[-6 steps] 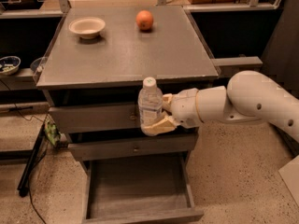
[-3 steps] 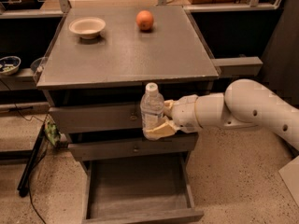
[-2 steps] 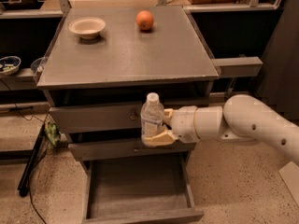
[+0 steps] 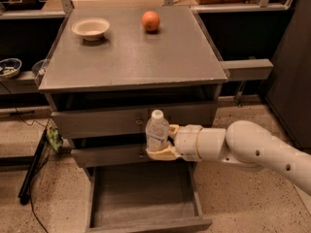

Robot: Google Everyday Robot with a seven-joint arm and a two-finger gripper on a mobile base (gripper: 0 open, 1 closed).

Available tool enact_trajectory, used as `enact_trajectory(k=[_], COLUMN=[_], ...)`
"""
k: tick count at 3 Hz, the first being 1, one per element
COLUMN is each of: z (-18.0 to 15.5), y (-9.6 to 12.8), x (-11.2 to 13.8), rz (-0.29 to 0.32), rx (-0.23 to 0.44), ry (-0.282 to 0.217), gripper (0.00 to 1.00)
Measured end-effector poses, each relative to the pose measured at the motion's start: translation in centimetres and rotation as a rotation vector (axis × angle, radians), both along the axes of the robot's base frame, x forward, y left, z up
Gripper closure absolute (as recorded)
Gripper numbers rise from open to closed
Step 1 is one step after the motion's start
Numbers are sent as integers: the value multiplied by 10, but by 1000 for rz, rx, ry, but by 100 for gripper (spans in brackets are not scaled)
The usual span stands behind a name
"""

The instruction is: Place blue plastic bottle into bottom drawer

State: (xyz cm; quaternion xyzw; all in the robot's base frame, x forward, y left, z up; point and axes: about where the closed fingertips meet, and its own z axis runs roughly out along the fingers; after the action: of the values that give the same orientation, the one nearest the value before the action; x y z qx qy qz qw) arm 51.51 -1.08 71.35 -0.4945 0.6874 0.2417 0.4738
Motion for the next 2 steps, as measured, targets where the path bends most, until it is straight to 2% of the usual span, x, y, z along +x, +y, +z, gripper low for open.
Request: enact_trajectory(k=[1, 2], z=[0, -17], y=[0, 0], x=[0, 2], rz=[0, -25], rx=[0, 4], ry=[0, 3], gripper=[100, 100])
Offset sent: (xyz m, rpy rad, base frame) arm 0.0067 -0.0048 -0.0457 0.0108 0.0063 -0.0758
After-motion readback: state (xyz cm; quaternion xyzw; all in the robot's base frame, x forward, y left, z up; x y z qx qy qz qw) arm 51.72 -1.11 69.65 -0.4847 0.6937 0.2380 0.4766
